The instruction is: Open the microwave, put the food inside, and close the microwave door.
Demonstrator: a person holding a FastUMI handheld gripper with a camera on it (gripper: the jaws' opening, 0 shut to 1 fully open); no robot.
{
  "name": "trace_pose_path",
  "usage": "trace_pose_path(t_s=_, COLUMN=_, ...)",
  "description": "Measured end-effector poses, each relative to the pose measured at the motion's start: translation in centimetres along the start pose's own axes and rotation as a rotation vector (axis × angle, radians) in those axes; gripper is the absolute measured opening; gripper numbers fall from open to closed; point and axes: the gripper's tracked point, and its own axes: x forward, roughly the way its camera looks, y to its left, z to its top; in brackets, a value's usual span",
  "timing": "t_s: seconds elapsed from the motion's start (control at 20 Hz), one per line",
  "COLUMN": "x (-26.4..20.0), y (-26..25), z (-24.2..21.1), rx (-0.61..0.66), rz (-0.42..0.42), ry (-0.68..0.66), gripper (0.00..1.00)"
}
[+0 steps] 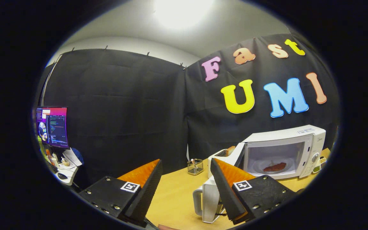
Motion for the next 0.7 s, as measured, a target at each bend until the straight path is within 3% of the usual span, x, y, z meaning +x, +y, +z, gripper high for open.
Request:
trace_pose_path(t_s=0.15, x=2.0, y=2.4, z=-3.6, rx=0.016, rz=0.056, ry=0.073, gripper=0.83)
trace_pose_path(t_s=0.25, x=3.0, y=1.8, z=-6.2, rx=0.007, rz=0.026, ry=0.133, gripper=0.62)
trace_pose_path(t_s=0.3, x=3.2, y=0.8, z=-7.5, rx=0.002, rz=-0.014, ry=0.159, gripper=0.42)
trace_pose_path(t_s=0.35, x=3.3, y=-0.3, z=-8.8, rx=0.005, rz=-0.051, ry=0.183, gripper=0.29)
trace_pose_path(t_s=0.5, x=3.4, y=-0.7, z=-12.2, rx=0.047, rz=-0.047, ry=0.260, gripper=0.02)
trace_pose_path(t_s=0.7, x=1.4, y=-4.5, z=-12.4, rx=-0.061, rz=-0.164, ry=0.245, gripper=0.01)
